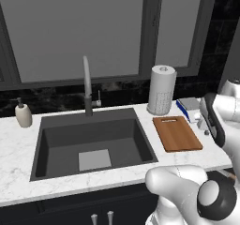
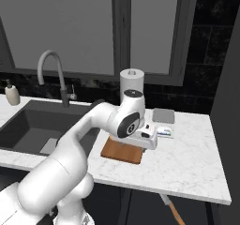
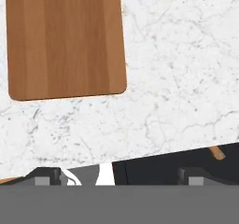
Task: Pick up the knife from the drawer and place it on the cutting board. Then place the meat from the plate to the cutting board.
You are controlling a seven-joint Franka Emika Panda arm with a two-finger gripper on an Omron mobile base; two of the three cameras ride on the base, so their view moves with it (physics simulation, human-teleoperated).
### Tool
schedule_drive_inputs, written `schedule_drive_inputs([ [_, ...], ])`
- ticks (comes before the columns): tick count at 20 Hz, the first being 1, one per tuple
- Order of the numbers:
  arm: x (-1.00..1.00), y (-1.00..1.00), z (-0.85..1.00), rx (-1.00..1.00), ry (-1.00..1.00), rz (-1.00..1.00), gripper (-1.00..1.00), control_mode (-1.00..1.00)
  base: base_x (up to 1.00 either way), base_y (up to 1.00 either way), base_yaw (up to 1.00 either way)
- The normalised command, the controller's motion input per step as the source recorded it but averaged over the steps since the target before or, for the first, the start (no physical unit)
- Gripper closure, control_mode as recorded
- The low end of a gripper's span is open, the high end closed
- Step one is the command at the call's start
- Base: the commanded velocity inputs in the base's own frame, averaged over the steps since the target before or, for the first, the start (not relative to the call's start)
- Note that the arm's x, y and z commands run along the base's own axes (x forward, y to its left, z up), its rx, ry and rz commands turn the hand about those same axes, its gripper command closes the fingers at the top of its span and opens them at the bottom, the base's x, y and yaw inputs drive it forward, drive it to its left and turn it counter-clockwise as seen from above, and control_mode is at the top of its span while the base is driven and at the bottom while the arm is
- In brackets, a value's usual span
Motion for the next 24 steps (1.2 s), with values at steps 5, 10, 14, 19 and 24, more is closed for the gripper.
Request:
schedule_drive_inputs([
  [5, -0.24, -0.66, -0.54, 0.0, 0.1, 0.0, -1.0, -1.0, 0.0, 0.0, 0.0],
  [10, -0.47, -0.51, -0.07, 0.01, 0.08, 0.0, -1.0, -1.0, 0.0, 0.0, 0.0],
  [14, -0.53, -0.34, -0.23, 0.05, 0.14, 0.0, -1.0, -1.0, 0.0, 0.0, 0.0],
  [19, -0.49, -0.05, -0.29, 0.02, 0.08, 0.0, -1.0, -1.0, 0.0, 0.0, 0.0],
  [24, -0.12, 0.0, -0.32, 0.0, -0.01, 0.0, -1.0, -1.0, 0.0, 0.0, 0.0],
])
